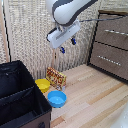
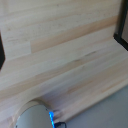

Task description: Locate and clasp the grip of the topmost drawer. Steadily and circumspectly yank the drawer open. Discover and seize the nutrition bar using your clamp. Deposit the nutrition bar in the accessible drawer. Unclench the nutrition bar.

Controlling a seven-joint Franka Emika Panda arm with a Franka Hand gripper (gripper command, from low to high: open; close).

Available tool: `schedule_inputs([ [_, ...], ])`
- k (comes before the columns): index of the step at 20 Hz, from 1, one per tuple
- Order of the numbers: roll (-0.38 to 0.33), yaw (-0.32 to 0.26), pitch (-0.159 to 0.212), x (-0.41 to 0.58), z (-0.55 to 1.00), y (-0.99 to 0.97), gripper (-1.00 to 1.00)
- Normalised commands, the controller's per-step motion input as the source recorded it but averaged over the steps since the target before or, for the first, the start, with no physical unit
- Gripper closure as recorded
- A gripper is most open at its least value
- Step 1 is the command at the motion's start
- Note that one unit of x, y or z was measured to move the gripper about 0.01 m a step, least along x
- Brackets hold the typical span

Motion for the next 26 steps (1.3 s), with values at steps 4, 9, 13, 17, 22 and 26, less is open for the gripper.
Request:
schedule_inputs([
  [4, -0.375, 0.093, 0.053, 0.0, 0.0, 0.05, -1.0],
  [9, -0.375, 0.096, 0.041, 0.001, 0.0, 0.06, -1.0],
  [13, -0.375, 0.12, 0.007, 0.089, 0.05, 0.03, -1.0],
  [17, -0.37, 0.129, 0.0, 0.169, 0.08, 0.01, -1.0],
  [22, -0.315, 0.138, -0.022, 0.331, 0.2, 0.01, -1.0],
  [26, -0.278, 0.147, -0.051, 0.384, 0.25, 0.0, -1.0],
])
